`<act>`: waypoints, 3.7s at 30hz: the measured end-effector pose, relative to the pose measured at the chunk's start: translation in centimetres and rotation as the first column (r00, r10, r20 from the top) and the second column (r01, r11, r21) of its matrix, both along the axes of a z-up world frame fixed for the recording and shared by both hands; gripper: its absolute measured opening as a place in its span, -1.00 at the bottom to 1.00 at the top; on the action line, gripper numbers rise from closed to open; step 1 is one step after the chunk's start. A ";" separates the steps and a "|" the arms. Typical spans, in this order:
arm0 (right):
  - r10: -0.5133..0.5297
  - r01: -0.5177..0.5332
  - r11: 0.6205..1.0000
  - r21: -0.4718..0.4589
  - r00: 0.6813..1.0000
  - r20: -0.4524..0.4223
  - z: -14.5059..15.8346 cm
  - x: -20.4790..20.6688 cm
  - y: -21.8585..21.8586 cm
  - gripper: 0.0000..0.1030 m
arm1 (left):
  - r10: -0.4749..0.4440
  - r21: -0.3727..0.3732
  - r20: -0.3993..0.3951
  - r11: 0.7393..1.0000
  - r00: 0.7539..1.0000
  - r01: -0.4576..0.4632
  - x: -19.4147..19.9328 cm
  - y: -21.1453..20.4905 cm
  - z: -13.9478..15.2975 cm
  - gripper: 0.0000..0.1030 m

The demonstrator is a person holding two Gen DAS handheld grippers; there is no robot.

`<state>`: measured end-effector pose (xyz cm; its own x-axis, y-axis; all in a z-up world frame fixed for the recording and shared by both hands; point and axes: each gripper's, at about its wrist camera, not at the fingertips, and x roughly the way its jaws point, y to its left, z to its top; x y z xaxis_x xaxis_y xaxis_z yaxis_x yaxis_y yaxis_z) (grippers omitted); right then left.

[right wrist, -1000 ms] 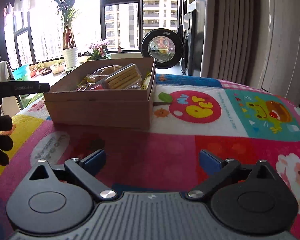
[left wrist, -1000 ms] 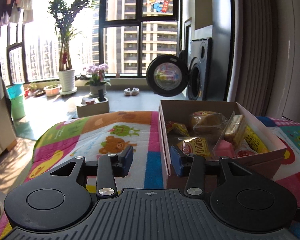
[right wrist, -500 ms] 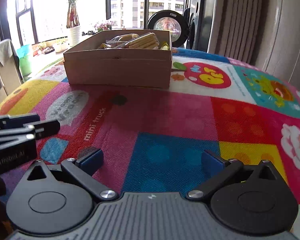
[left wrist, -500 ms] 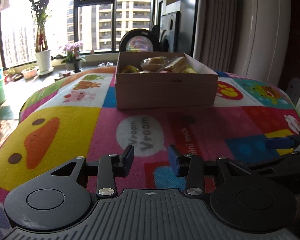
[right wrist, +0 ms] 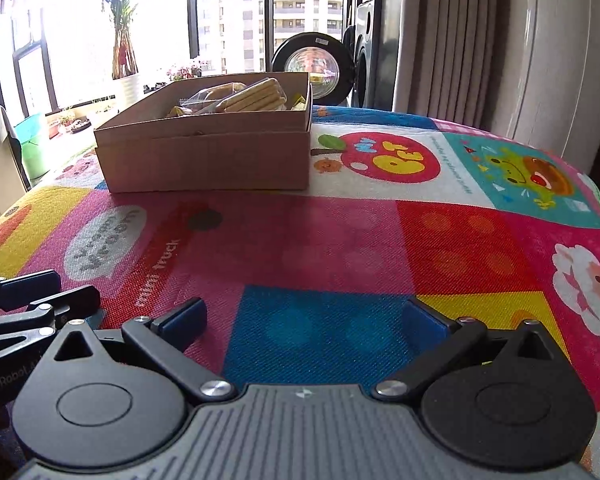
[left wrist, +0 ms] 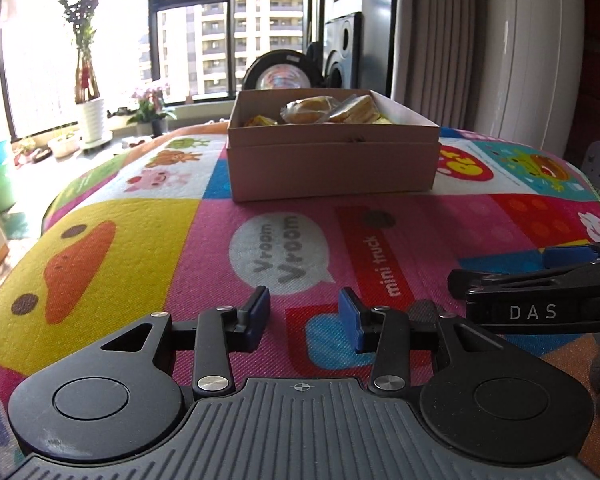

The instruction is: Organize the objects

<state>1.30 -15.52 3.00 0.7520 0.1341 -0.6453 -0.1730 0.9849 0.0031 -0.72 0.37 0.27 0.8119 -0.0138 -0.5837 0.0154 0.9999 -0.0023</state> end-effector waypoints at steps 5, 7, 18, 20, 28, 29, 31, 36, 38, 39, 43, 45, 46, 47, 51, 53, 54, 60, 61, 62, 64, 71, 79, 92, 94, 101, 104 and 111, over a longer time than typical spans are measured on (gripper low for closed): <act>0.000 0.000 1.000 -0.002 1.000 -0.001 0.0 0.1 0.0 1.00 | 0.014 -0.034 -0.004 0.999 1.000 -0.014 0.3 0.2 0.0 -0.13; 0.000 0.000 1.000 -0.002 1.000 0.000 0.0 0.1 0.0 1.00 | 0.021 -0.071 -0.002 0.997 1.000 -0.021 0.8 0.5 0.0 -0.06; 0.001 -0.001 1.000 -0.001 1.000 -0.001 0.0 0.0 0.1 1.00 | 0.004 0.005 -0.006 1.000 1.000 -0.004 0.6 -0.3 0.0 -0.02; 0.001 -0.001 1.000 -0.002 1.000 -0.001 0.0 0.0 0.0 1.00 | 0.009 0.005 -0.006 1.000 1.000 -0.009 0.6 -0.3 0.0 -0.01; 0.001 -0.001 1.000 -0.002 1.000 -0.001 0.0 0.0 0.0 1.00 | 0.021 0.009 -0.006 1.000 1.000 -0.021 0.8 -0.4 0.0 -0.01; 0.001 -0.001 1.000 -0.002 1.000 0.000 0.0 0.0 0.0 1.00 | 0.021 0.011 -0.006 1.000 1.000 -0.021 0.7 -0.4 0.1 -0.01; 0.001 -0.001 1.000 -0.002 1.000 0.000 0.0 0.0 0.0 1.00 | 0.024 0.013 -0.006 1.000 1.000 -0.024 0.7 -0.4 0.0 -0.01; 0.001 -0.001 1.000 -0.002 1.000 0.000 0.0 0.0 0.0 1.00 | 0.034 0.008 -0.005 0.999 0.999 -0.034 0.6 -0.3 0.1 -0.01; 0.001 -0.001 1.000 -0.002 1.000 0.000 0.0 0.0 0.0 1.00 | 0.034 0.007 -0.005 0.999 0.999 -0.034 0.6 -0.3 0.1 -0.01; 0.001 -0.001 1.000 -0.002 1.000 0.000 0.0 0.1 0.0 1.00 | 0.034 0.004 -0.005 0.999 0.999 -0.034 0.6 -0.2 0.1 -0.01; 0.001 -0.001 1.000 -0.001 1.000 -0.001 0.0 0.1 0.0 1.00 | 0.035 -0.001 -0.005 0.999 0.999 -0.035 0.5 -0.2 0.1 -0.02; 0.001 -0.001 1.000 -0.002 1.000 0.000 0.0 0.1 0.0 1.00 | 0.035 0.001 -0.005 0.999 0.999 -0.035 0.5 -0.1 0.1 -0.02; 0.001 -0.001 1.000 -0.002 1.000 0.000 0.0 0.1 0.0 1.00 | 0.035 -0.002 -0.005 0.999 0.999 -0.035 0.5 -0.2 0.1 -0.03; 0.001 -0.001 1.000 -0.002 1.000 0.000 0.0 0.1 0.1 1.00 | 0.034 -0.004 -0.005 0.999 0.999 -0.034 0.5 -0.1 0.1 -0.03; 0.001 -0.001 1.000 -0.002 1.000 0.000 0.0 0.1 0.1 1.00 | 0.032 -0.013 -0.005 0.999 0.999 -0.033 0.5 0.0 0.1 -0.03; 0.001 -0.001 1.000 -0.002 1.000 0.000 0.0 0.1 0.1 1.00 | 0.033 -0.005 -0.005 0.999 0.999 -0.033 0.5 0.0 0.1 -0.03; 0.001 -0.001 1.000 -0.002 1.000 0.000 0.0 0.1 0.1 1.00 | 0.033 -0.002 -0.005 0.999 0.999 -0.033 0.5 -0.1 0.1 -0.02; 0.000 0.000 1.000 -0.002 1.000 0.000 0.0 0.1 0.1 1.00 | 0.032 -0.002 -0.005 0.999 0.999 -0.032 0.4 -0.1 0.1 -0.02; 0.001 -0.001 1.000 -0.002 1.000 0.000 0.0 0.1 0.1 1.00 | 0.032 -0.004 -0.005 0.999 0.999 -0.032 0.4 -0.1 0.1 -0.02; 0.001 -0.001 1.000 -0.002 1.000 0.000 0.0 0.1 0.1 1.00 | 0.033 -0.004 -0.005 0.999 0.999 -0.033 0.4 0.0 0.1 -0.02; 0.000 0.000 1.000 -0.002 1.000 0.000 0.0 0.1 0.0 1.00 | 0.033 -0.003 -0.005 0.999 0.999 -0.033 0.4 -0.1 0.1 -0.02; 0.000 0.000 1.000 -0.002 1.000 0.000 0.0 0.1 0.0 1.00 | 0.032 -0.005 -0.005 0.999 0.999 -0.032 0.4 0.0 0.1 -0.02; 0.000 0.000 1.000 -0.002 1.000 0.000 0.0 0.1 0.0 1.00 | 0.033 -0.006 -0.005 0.999 0.999 -0.033 0.5 -0.1 0.1 -0.02; 0.000 0.000 1.000 -0.002 1.000 0.000 0.0 0.0 0.0 1.00 | 0.038 -0.020 -0.005 0.999 0.999 -0.038 0.5 0.0 0.1 -0.02; 0.000 0.000 1.000 -0.002 1.000 0.000 0.0 0.0 0.0 1.00 | 0.038 -0.023 -0.005 0.999 0.999 -0.038 0.5 0.1 0.1 -0.03; 0.000 0.000 1.000 -0.002 1.000 0.000 0.0 0.0 0.0 1.00 | 0.038 -0.022 -0.005 0.999 0.999 -0.038 0.5 0.1 0.1 -0.04; 0.000 0.000 1.000 -0.002 1.000 0.000 0.0 0.0 0.0 1.00 | 0.037 -0.020 -0.005 0.999 0.999 -0.038 0.5 0.1 0.1 -0.04; 0.000 0.000 1.000 -0.002 1.000 0.000 0.0 0.0 0.0 1.00 | 0.038 -0.015 -0.005 0.999 0.999 -0.038 0.6 0.1 0.1 -0.04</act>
<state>1.31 -15.49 2.97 0.7521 0.1331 -0.6455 -0.1733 0.9849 0.0012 -0.17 0.44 0.37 0.8090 0.0076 -0.5878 -0.0222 0.9996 -0.0177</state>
